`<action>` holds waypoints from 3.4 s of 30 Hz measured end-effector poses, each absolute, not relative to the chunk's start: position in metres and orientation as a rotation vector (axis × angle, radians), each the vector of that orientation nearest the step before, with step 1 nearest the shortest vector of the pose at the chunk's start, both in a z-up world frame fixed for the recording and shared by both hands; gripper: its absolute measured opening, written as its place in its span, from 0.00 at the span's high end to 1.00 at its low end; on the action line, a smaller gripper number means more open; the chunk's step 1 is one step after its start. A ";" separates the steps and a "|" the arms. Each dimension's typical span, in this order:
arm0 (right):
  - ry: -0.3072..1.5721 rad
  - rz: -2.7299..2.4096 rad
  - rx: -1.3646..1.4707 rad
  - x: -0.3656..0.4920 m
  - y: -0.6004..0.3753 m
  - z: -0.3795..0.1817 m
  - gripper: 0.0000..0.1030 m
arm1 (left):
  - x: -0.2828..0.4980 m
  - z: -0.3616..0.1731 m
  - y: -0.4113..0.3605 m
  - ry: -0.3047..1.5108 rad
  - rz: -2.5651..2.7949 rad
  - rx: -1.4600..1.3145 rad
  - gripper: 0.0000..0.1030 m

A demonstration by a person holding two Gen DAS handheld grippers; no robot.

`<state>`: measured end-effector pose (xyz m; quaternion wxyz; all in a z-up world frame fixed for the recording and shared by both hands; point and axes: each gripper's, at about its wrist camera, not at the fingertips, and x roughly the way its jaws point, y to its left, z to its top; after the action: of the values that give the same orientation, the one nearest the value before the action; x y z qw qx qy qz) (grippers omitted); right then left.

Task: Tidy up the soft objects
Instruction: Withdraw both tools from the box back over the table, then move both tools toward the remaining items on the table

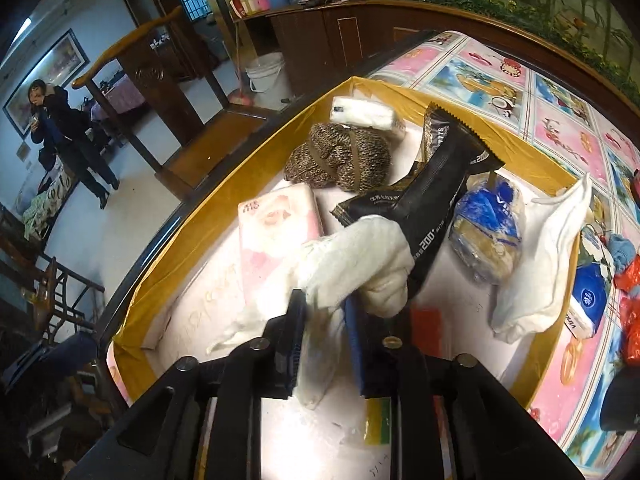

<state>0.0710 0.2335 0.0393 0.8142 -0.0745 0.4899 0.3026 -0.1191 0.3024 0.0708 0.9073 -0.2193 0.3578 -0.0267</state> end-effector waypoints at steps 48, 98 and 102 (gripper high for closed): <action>0.681 0.261 0.331 -0.126 -0.192 0.084 0.01 | -0.128 0.081 0.069 0.784 0.052 0.208 0.38; 0.808 0.140 0.593 0.035 -0.231 0.048 0.01 | -0.089 0.005 -0.002 1.070 -0.398 0.149 0.02; 0.805 0.167 0.583 0.044 -0.230 0.030 0.01 | -0.064 0.044 0.016 0.992 -0.404 0.037 0.04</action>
<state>0.0441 -0.2301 0.0300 0.8757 0.2792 0.3857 0.0799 -0.0639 0.0158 0.0441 0.8597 0.0176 0.4727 -0.1925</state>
